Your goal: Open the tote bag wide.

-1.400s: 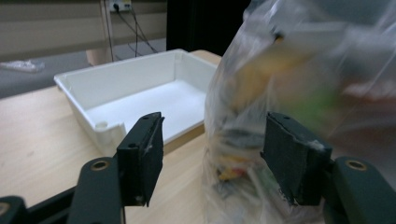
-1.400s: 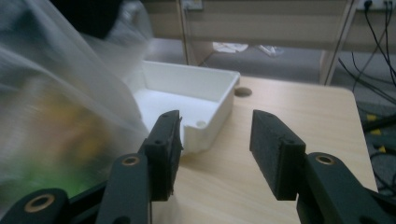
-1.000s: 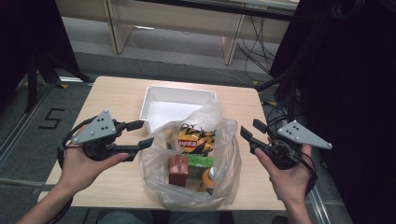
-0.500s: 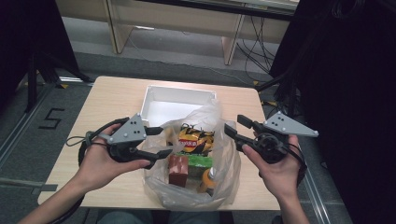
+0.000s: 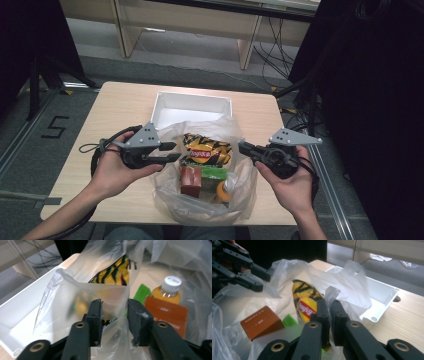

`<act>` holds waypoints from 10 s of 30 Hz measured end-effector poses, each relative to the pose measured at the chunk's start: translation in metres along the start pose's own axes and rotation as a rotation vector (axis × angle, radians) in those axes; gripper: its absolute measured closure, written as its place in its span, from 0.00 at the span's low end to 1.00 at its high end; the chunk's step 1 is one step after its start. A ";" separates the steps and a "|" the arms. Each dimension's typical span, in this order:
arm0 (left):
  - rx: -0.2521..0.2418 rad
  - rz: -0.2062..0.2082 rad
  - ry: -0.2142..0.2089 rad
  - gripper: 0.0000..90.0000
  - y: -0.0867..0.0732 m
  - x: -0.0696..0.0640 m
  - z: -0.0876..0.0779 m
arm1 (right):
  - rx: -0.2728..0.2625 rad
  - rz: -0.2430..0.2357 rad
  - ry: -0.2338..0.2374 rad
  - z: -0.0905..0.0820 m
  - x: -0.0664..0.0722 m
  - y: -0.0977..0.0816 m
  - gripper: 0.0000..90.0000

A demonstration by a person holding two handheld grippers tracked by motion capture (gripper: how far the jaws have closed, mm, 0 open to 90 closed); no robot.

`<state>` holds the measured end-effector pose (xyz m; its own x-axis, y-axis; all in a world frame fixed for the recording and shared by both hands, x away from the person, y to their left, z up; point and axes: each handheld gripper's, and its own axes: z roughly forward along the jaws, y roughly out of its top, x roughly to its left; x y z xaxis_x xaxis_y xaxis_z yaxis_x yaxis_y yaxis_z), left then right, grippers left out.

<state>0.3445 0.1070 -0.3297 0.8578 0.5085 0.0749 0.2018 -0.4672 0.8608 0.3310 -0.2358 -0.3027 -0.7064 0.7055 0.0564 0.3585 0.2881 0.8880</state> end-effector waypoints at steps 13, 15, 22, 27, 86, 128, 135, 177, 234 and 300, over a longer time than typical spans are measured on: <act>0.043 -0.058 0.050 0.86 -0.022 0.009 0.003 | 0.076 -0.006 -0.083 -0.007 -0.007 -0.016 1.00; 0.055 -0.068 0.047 0.86 -0.025 0.011 0.003 | 0.072 -0.030 -0.094 -0.007 -0.012 -0.020 1.00; 0.052 -0.077 0.055 0.87 -0.034 0.012 0.006 | 0.145 0.000 -0.110 -0.003 -0.016 -0.032 1.00; 0.070 -0.076 0.064 0.85 -0.041 0.013 0.016 | 0.183 -0.003 -0.098 0.008 -0.019 -0.042 0.99; 0.169 -0.025 0.137 0.94 -0.072 0.012 0.044 | 0.382 0.051 -0.091 0.050 -0.025 -0.107 0.85; 0.044 -0.060 0.104 0.91 -0.033 0.039 0.027 | 0.200 0.023 -0.125 0.052 -0.041 -0.042 0.66; -0.021 -0.164 0.132 0.98 -0.039 0.048 0.024 | 0.220 0.009 -0.122 0.061 -0.045 -0.048 0.69; 0.165 -0.201 0.165 0.74 -0.092 0.058 0.059 | 0.300 0.058 -0.137 0.058 -0.064 -0.080 0.89; 0.344 -0.109 -0.079 0.85 -0.132 0.001 0.075 | 0.590 0.174 -0.029 0.055 -0.038 -0.130 0.97; 0.059 -0.140 -0.087 0.56 -0.085 -0.018 0.013 | 0.332 0.062 -0.082 0.022 -0.028 -0.088 0.87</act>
<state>0.3180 0.1277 -0.4106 0.8566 0.5081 -0.0893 0.3470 -0.4392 0.8287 0.3326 -0.2668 -0.3926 -0.6307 0.7740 0.0566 0.5876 0.4287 0.6862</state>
